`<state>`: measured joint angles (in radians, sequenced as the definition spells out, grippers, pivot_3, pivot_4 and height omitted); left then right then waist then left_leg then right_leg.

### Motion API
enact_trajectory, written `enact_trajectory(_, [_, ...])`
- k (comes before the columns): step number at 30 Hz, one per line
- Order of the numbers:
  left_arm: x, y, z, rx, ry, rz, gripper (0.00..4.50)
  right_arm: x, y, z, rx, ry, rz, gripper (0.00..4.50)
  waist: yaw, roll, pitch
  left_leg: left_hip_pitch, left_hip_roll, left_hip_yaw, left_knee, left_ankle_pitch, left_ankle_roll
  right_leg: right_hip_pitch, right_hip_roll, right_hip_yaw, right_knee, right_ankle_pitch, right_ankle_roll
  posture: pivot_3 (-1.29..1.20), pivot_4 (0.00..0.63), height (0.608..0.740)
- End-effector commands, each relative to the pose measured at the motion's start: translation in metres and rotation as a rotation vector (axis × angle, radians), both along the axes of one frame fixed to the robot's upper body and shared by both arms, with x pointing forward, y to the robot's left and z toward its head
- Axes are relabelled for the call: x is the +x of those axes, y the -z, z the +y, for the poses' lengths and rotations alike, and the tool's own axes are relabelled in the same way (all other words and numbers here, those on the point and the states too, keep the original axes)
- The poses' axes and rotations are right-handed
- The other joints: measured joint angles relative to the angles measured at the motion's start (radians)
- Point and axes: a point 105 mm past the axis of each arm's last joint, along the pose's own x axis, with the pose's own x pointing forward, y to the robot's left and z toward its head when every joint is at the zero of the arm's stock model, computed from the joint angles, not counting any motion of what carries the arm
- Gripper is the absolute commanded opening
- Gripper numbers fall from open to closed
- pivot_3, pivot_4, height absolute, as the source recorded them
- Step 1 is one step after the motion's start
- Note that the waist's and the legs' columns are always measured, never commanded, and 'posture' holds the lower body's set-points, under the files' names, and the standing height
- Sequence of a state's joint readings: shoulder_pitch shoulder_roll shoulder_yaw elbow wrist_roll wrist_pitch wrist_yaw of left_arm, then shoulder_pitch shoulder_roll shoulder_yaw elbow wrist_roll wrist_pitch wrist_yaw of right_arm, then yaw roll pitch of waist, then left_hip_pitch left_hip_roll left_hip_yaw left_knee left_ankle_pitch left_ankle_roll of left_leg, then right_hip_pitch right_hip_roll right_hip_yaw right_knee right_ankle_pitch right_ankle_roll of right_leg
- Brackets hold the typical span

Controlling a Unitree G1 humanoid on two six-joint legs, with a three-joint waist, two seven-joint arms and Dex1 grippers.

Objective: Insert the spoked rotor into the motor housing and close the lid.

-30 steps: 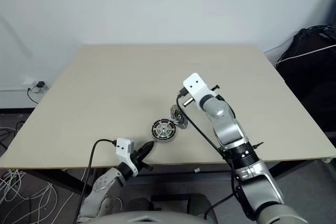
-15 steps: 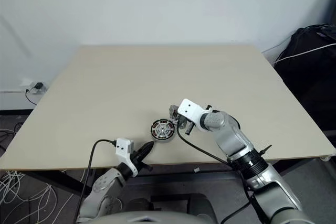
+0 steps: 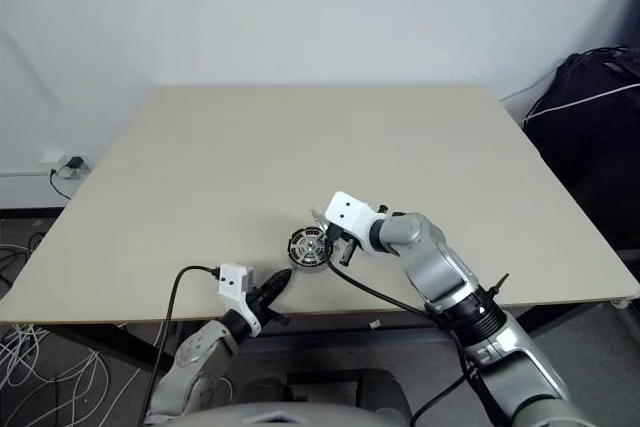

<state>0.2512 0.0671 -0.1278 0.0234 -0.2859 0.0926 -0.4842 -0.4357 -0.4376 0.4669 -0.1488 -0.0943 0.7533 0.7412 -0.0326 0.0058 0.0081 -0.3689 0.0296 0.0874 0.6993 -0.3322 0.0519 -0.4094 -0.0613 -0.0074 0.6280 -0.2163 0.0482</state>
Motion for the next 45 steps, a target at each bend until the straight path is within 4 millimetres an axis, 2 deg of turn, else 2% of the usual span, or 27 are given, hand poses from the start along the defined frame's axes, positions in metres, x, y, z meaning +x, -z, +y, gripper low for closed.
enact_trajectory(1, [0.004,-0.014,0.0,-0.006,0.003,-0.076,0.0,0.0,-0.002,0.01,0.033,-0.013,0.0,0.03,0.0,0.0,0.0,0.0,0.0,0.0,0.0,0.0,0.0,0.0,0.0,0.0,0.0,0.0,0.0,0.0,0.0,0.74])
enact_trajectory(8, [0.001,-0.016,-0.001,0.018,0.039,-0.09,0.0,-0.005,0.016,0.027,0.071,-0.001,0.058,0.03,-0.002,0.0,0.0,0.0,0.0,0.0,0.0,0.0,-0.001,0.0,0.0,0.0,0.0,0.0,0.0,0.0,0.0,0.74])
enact_trajectory(18, [-0.015,-0.019,-0.005,0.006,0.148,-0.084,0.0,-0.006,0.031,0.033,0.101,0.038,0.114,0.03,-0.005,0.001,-0.001,0.001,0.0,0.0,0.0,0.001,-0.002,0.001,0.0,0.0,0.001,0.0,0.0,0.0,0.0,0.74])
enact_trajectory(33, [-0.008,-0.018,0.006,0.116,0.049,-0.224,0.0,-0.012,0.048,0.042,0.123,0.046,0.167,0.03,-0.005,0.001,-0.004,0.009,0.001,0.0,0.0,0.0,-0.001,0.002,0.0,0.0,0.001,0.0,-0.001,0.0,0.0,0.74])
enact_trajectory(39, [-0.008,-0.015,0.009,0.163,0.052,-0.265,0.0,-0.011,0.048,0.043,0.13,0.039,0.166,0.03,-0.005,0.001,-0.007,0.009,0.001,0.0,0.0,0.0,-0.001,0.002,0.0,0.0,0.001,0.0,-0.001,0.0,0.0,0.74])
enact_trajectory(44, [-0.011,-0.012,0.008,0.192,0.08,-0.264,0.0,-0.007,0.034,0.047,0.219,0.001,0.115,0.03,-0.004,0.001,-0.007,0.009,0.002,0.0,0.0,0.0,-0.001,0.002,0.0,-0.001,0.001,0.0,-0.001,0.0,0.0,0.74])
enact_trajectory(45, [-0.012,-0.012,0.008,0.198,0.086,-0.263,0.0,-0.006,0.031,0.047,0.238,-0.007,0.105,0.2,-0.004,0.001,-0.007,0.009,0.002,0.0,0.0,0.0,-0.001,0.002,0.0,-0.001,0.001,0.0,-0.001,0.0,0.0,0.74])
